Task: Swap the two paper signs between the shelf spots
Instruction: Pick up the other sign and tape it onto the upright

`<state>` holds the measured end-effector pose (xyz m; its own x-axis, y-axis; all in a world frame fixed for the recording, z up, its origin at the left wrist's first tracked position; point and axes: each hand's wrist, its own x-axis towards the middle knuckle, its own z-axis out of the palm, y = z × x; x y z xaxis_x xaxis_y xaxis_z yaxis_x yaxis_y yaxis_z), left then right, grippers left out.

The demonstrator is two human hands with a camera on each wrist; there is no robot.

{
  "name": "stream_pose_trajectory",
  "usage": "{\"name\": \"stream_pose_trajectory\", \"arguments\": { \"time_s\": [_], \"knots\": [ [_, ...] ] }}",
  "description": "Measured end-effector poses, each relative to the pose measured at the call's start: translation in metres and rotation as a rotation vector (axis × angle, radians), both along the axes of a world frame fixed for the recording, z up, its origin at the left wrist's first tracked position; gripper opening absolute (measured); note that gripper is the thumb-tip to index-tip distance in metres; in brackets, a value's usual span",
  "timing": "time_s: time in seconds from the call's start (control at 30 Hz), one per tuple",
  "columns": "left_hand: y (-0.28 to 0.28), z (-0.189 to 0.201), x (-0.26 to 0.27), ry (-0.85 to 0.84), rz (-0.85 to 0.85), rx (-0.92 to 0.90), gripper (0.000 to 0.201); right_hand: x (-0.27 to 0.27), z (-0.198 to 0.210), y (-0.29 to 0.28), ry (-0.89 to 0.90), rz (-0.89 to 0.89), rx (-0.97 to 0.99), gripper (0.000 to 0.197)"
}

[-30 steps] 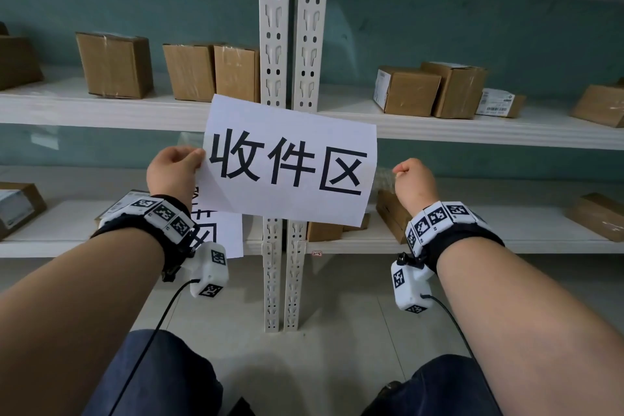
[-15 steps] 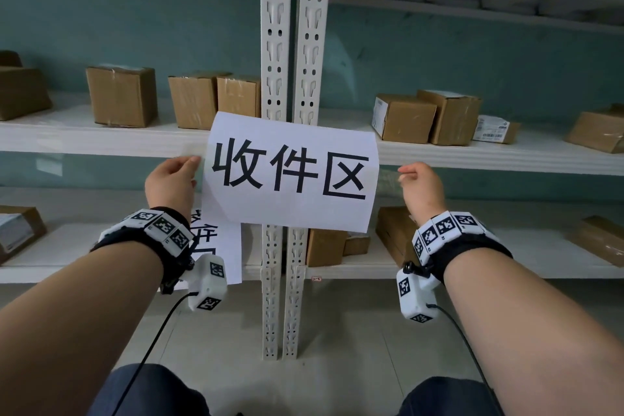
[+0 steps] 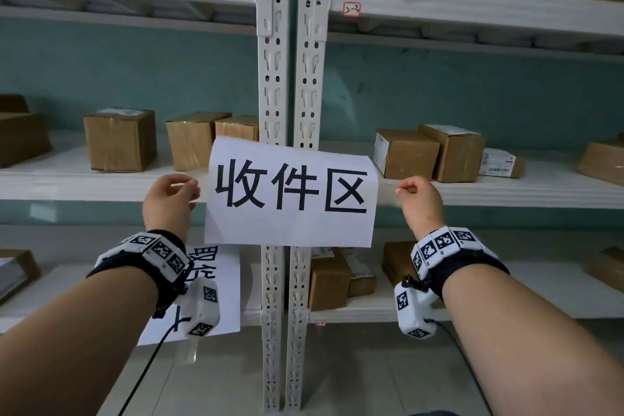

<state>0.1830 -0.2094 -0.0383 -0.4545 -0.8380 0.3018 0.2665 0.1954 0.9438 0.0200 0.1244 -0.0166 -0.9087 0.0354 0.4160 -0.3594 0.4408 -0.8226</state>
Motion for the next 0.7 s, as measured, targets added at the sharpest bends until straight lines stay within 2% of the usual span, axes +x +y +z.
{"name": "stream_pose_trajectory", "arguments": {
  "time_s": [0.17,0.4,0.7],
  "knots": [
    [-0.009,0.0,-0.014,-0.021,0.001,0.003,0.014,-0.019,0.0,-0.007,-0.026,-0.02,0.0,0.015],
    [-0.023,-0.01,-0.03,-0.136,0.047,-0.047,0.007,-0.041,-0.009,-0.019,-0.078,-0.016,0.018,0.018],
    [-0.031,-0.02,-0.04,-0.229,0.098,-0.108,0.015,-0.056,-0.022,-0.029,-0.101,-0.024,0.006,0.02]
  ]
}}
